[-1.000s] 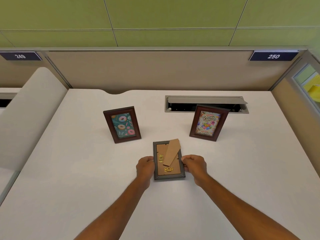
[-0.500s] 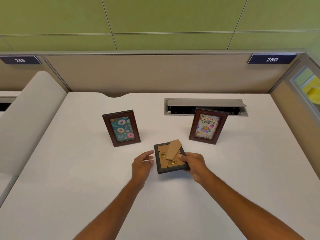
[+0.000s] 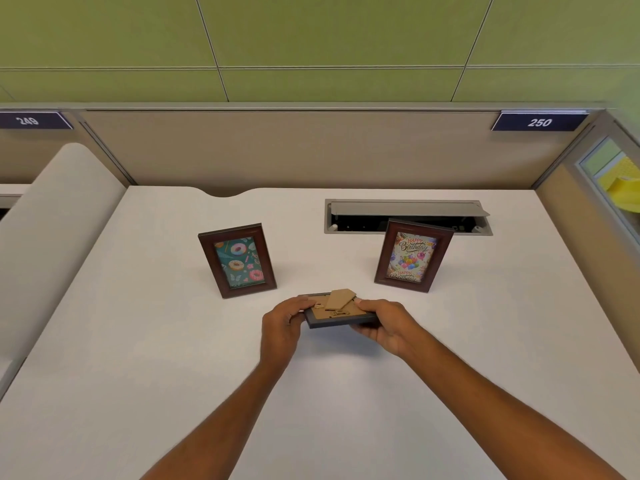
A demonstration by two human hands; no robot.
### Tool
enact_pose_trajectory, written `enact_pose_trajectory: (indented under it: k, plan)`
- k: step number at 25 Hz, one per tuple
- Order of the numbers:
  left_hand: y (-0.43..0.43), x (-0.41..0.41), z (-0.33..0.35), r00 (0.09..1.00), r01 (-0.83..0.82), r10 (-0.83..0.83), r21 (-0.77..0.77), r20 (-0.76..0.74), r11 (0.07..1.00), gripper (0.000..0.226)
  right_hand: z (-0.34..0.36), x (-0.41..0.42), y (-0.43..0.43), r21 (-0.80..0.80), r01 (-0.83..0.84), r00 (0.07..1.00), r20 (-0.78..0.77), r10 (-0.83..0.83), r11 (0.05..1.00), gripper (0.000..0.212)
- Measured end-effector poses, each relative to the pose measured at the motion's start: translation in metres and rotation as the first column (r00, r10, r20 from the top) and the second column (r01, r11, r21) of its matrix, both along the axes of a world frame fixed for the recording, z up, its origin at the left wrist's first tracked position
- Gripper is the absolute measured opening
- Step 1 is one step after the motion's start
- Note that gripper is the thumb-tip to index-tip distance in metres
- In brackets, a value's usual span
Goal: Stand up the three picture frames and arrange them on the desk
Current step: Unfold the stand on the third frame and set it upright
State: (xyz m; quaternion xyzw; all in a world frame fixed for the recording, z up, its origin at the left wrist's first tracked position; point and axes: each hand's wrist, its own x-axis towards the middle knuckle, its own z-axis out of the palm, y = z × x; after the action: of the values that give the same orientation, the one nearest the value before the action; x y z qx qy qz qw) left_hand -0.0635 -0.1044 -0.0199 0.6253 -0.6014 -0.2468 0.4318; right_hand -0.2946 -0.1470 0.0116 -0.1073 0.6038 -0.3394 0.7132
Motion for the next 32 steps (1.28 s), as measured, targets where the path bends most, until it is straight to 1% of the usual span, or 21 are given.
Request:
enact_pose_trajectory:
  k: [3,5,6,9,11,15,18,22,26,32]
  plan:
    - [-0.007,-0.002,0.003,0.999,-0.041,0.042,0.018,-0.033,0.999,0.046,0.003,-0.002,-0.006,-0.011,0.019,0.999,0.05,-0.018,1.0,0.028]
    - [-0.012,-0.002,0.003,0.99,-0.027,0.035,0.061,-0.133,0.998,0.043,0.005,-0.004,-0.011,-0.015,-0.04,0.999,0.007,0.04,0.999,0.03]
    - [-0.014,-0.002,0.003,0.987,-0.02,0.033,0.079,-0.158,0.997,0.041,0.005,-0.006,-0.014,-0.017,-0.079,0.997,-0.024,0.079,0.997,0.031]
    - [-0.021,-0.002,0.006,0.993,-0.038,0.047,0.087,-0.104,0.995,0.036,0.008,-0.01,-0.024,-0.021,-0.16,0.983,-0.096,0.157,0.987,0.031]
    - [-0.026,-0.002,0.007,0.996,-0.041,0.049,0.099,-0.077,0.994,0.037,0.008,-0.011,-0.03,-0.037,-0.201,0.971,-0.14,0.194,0.979,0.032]
    - [-0.034,-0.002,0.007,0.995,-0.027,0.04,0.142,-0.092,0.989,0.029,0.006,-0.005,-0.042,-0.058,-0.259,0.943,-0.233,0.24,0.964,0.044]
    - [-0.038,0.0,0.006,0.993,-0.023,0.042,0.169,-0.112,0.985,0.029,0.005,-0.001,-0.052,-0.059,-0.294,0.924,-0.272,0.268,0.954,0.052]
    - [-0.042,0.004,0.005,0.992,-0.02,0.048,0.226,-0.12,0.974,0.034,0.006,0.005,-0.067,-0.1,-0.317,0.927,-0.243,0.286,0.943,0.065]
    - [-0.046,0.006,0.002,0.988,-0.024,0.061,0.248,-0.143,0.969,0.031,0.01,0.01,-0.084,-0.191,-0.284,0.956,-0.131,0.262,0.94,0.065]
    - [-0.07,0.011,0.004,0.982,-0.024,0.073,0.265,-0.176,0.964,0.019,0.012,0.019,-0.114,-0.276,-0.271,0.963,-0.079,0.259,0.922,0.07]
